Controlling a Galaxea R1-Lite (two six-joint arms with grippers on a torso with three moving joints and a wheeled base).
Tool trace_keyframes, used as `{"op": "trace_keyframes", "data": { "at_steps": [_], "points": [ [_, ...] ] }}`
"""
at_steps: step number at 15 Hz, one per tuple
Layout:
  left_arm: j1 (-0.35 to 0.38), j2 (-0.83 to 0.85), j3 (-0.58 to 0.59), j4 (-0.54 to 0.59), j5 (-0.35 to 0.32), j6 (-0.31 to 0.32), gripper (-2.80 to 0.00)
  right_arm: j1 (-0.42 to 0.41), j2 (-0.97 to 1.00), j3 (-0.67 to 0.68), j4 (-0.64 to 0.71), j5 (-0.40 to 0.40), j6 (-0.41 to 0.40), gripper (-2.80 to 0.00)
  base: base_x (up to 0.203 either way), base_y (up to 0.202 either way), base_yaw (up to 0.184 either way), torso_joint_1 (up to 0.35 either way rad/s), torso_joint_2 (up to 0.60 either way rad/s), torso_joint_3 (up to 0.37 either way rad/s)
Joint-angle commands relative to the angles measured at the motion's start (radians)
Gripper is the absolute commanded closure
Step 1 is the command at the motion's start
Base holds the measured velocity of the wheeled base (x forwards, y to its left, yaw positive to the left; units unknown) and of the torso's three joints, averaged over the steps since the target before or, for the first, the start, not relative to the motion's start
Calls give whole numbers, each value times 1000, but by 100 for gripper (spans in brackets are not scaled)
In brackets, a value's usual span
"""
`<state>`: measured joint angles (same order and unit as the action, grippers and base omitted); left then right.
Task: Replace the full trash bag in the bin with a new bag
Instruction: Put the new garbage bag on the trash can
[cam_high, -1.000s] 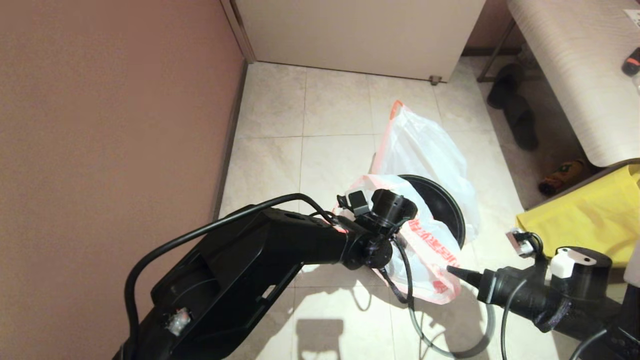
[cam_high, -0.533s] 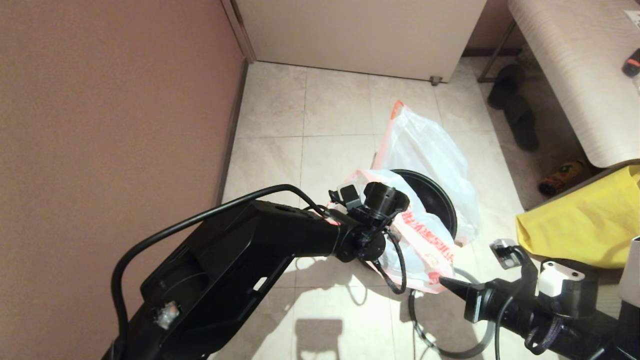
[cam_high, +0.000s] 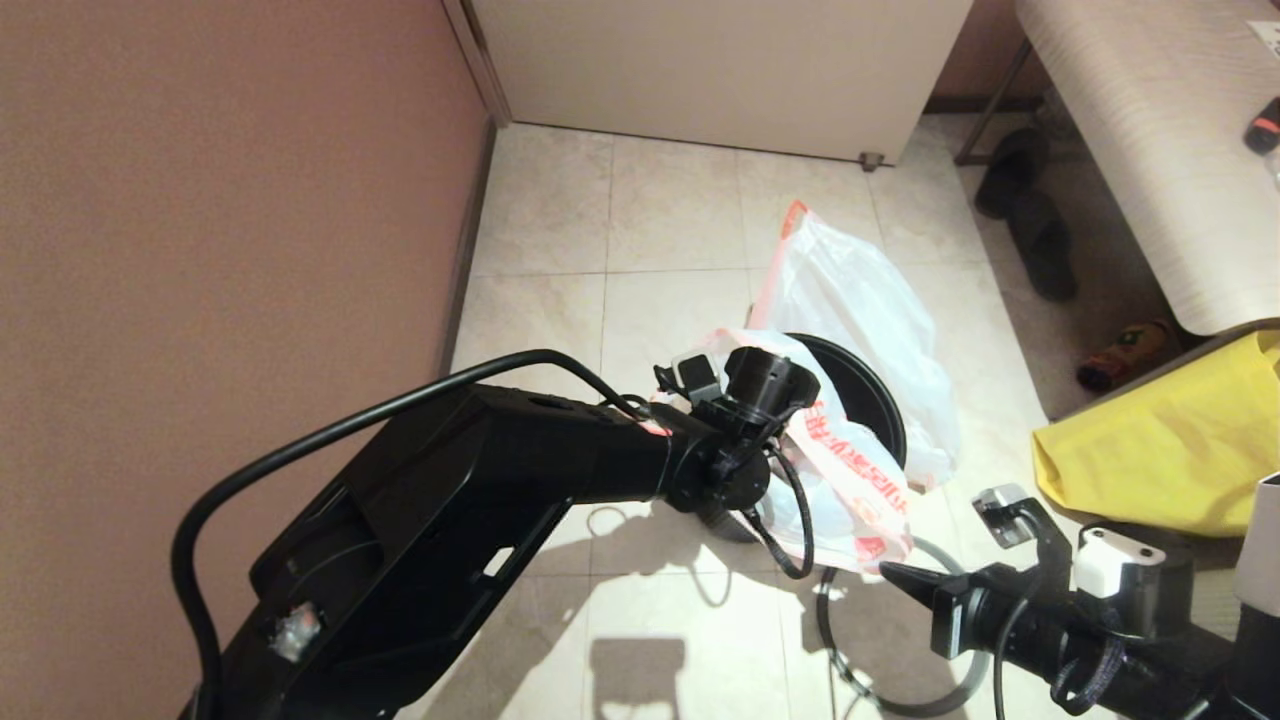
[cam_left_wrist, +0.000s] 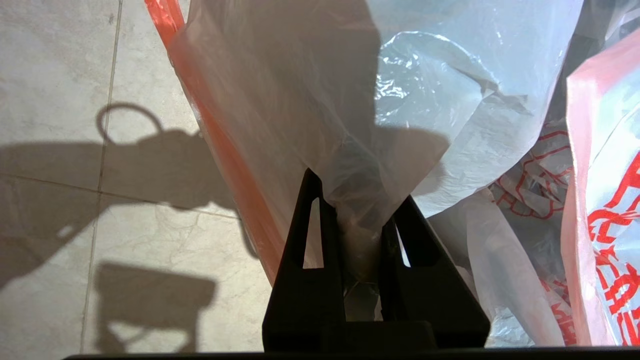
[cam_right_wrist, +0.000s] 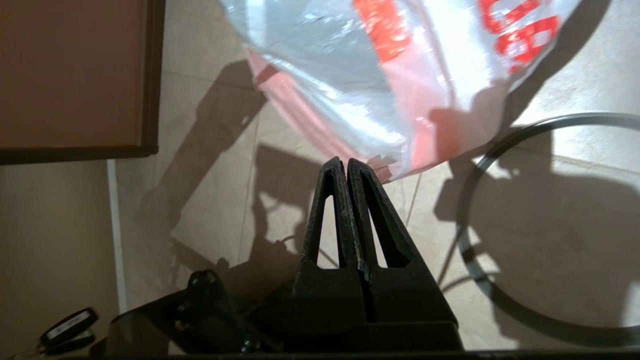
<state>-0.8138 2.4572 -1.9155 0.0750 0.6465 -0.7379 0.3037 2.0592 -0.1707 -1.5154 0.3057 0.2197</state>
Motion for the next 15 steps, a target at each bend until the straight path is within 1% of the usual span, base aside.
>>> {"op": "trace_keyframes", "data": {
  "at_steps": [1, 3, 4, 7, 9, 13, 15],
  "points": [
    [-4, -10, -3, 14, 4, -5, 0, -37, 91, -23, -47, 1, -18, 0, 0, 0, 0, 0, 0, 0],
    [-2, -28, 1, 27, 4, -6, 0, -60, 126, -45, -54, -19, -86, 0, 0, 0, 0, 0, 0, 0],
    [-2, -32, 3, 31, 4, -6, 0, -58, 122, -38, -55, -48, -97, 0, 0, 0, 0, 0, 0, 0],
    [-13, -34, 8, 31, 4, -10, 0, -58, 155, -50, -55, -65, -99, 0, 0, 0, 0, 0, 0, 0],
    [-19, -37, 20, 29, 2, -14, 0, -54, 165, -87, -55, -71, -97, 0, 0, 0, 0, 0, 0, 0],
    [-22, -38, 23, 29, -1, -15, 0, -34, 159, -86, -55, -76, -89, 0, 0, 0, 0, 0, 0, 0],
    [-26, -42, 24, 29, -1, -17, 0, -29, 160, -103, -55, -109, -89, 0, 0, 0, 0, 0, 0, 0]
  ]
}}
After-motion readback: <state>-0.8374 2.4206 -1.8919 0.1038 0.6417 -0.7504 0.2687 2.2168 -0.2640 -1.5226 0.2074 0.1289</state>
